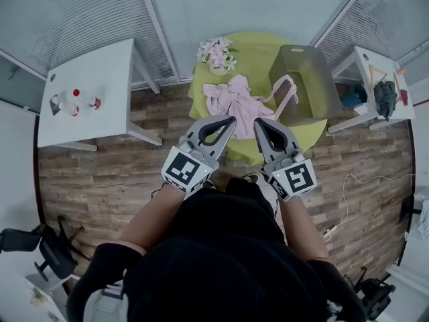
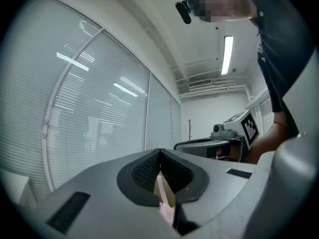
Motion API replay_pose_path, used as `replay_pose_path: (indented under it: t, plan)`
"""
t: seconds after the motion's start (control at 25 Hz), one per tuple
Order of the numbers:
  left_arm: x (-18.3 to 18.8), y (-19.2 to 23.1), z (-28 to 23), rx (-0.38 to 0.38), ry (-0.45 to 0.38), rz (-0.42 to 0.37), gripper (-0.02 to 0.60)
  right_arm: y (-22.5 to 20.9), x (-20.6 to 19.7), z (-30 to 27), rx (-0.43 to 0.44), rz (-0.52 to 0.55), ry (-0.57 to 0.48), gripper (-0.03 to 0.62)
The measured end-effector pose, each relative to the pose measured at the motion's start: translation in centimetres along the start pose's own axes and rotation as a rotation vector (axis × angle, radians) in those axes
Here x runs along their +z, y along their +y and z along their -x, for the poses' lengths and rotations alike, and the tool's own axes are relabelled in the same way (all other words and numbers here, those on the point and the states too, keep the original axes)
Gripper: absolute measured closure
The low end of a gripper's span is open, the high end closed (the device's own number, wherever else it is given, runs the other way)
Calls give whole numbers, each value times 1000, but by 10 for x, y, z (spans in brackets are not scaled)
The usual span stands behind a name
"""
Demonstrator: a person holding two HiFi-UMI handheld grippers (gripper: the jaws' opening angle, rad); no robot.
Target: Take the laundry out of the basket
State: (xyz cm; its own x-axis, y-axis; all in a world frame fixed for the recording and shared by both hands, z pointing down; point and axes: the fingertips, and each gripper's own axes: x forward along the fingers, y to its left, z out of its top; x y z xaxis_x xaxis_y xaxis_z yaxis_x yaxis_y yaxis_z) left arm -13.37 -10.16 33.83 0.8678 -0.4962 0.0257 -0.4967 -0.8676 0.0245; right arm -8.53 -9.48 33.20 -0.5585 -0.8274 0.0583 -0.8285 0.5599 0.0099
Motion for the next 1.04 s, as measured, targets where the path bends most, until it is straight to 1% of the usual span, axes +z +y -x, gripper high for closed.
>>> replay_pose_path:
  t: [0.28,0.48,0.64,0.8,1.04]
  plan:
    - [-1,-1,-1,-8,8,-11,571,2,1,0,6,16,5,572]
    - [-7,-3,1,-6,28,-4,571,10,-3,-1,34,-3,11,572]
    - [-2,-4,-1,-3,7,-9,571,11,-8,0,38,1,25,572]
    - [-3,-3,1,-2,23,-26,571,11,-8,0,43,-3,21,572]
    - [-4,-2,3,6,22,-26,571,14,-5,0,45,27,25,572]
